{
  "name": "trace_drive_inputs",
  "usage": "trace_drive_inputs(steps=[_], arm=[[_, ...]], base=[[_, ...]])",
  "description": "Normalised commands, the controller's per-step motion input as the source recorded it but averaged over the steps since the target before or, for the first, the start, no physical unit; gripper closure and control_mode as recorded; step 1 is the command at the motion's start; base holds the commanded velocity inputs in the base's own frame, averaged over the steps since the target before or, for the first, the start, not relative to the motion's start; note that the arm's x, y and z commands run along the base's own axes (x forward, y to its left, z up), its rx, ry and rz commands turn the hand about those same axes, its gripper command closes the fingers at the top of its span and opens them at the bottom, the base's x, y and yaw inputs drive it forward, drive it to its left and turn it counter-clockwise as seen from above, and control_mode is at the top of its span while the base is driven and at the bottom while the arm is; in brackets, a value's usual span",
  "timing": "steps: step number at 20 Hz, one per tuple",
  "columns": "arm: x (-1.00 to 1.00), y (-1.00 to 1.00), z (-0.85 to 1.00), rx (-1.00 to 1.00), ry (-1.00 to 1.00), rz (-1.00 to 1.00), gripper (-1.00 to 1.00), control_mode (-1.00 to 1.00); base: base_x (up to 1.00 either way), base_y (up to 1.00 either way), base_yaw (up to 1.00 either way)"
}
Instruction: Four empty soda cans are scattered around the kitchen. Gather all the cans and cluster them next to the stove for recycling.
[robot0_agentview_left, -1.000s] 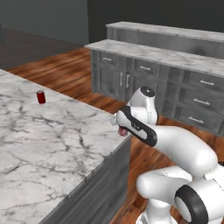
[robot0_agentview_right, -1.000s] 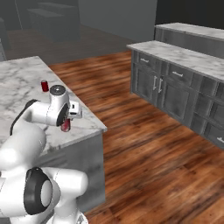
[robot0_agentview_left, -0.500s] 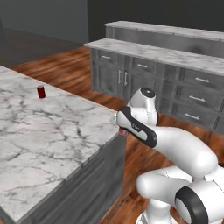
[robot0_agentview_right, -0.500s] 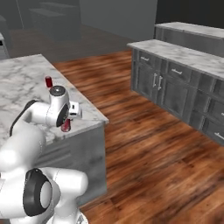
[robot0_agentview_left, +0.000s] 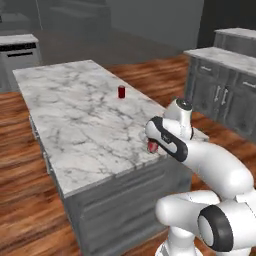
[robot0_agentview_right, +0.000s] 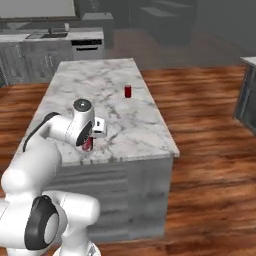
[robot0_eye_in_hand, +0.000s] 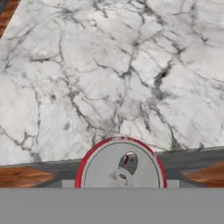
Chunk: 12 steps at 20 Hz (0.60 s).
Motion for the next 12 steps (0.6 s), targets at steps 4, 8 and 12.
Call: trace_drive_inputs(steps=[4,8,12], arm=[[0.00,0.00,0.00,0.00,0.00,0.00,1.00,1.00],[0.00,0.00,0.00,0.00,0.00,0.00,1.00,1.00],[0.00,0.00,0.00,0.00,0.00,0.00,1.00,1.00]], base=[[0.00,0.00,1.00],[0.00,0.00,1.00],[0.00,0.00,1.00]])
